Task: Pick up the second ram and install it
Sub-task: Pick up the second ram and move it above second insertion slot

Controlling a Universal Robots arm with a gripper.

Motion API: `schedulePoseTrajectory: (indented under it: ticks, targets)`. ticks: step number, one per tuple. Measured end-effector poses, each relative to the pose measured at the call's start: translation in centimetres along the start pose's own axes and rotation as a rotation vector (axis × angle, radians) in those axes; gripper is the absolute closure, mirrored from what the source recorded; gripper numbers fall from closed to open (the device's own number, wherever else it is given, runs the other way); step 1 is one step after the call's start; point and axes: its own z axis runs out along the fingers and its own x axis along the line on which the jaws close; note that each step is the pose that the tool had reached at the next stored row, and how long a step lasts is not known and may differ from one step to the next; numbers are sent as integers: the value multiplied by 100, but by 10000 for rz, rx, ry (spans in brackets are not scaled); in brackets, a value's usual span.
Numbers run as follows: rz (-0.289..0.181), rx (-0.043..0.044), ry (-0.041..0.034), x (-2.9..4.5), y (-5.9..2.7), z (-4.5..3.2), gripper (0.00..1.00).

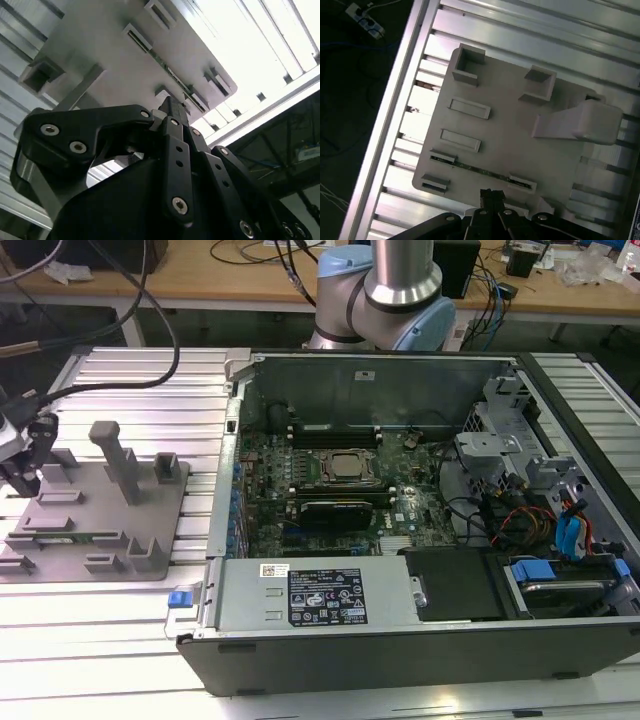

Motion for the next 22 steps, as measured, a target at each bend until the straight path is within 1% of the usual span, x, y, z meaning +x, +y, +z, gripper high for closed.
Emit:
schedulePoseTrajectory:
  ticks: [2,5,7,8,10,14,16,17,18,20,21,22]
  targets:
    - [-408,-7,19,0,0,2,92]
    - [-1334,-22,59,0,0,6,92]
    - [-2313,-37,105,0,0,7,92]
    - [-2700,-43,122,0,0,8,92]
    - [-3125,-49,143,0,0,9,92]
    - [-4273,-68,196,0,-1,12,92]
    - [-4675,-74,214,0,-1,14,92]
    - [-5030,-80,230,0,-1,15,92]
    - [-5525,-87,252,0,-1,17,92]
    - [-6254,-99,286,0,-1,19,92]
    - [-6537,-104,298,0,-1,20,92]
    - [-7055,-113,322,0,-1,22,92]
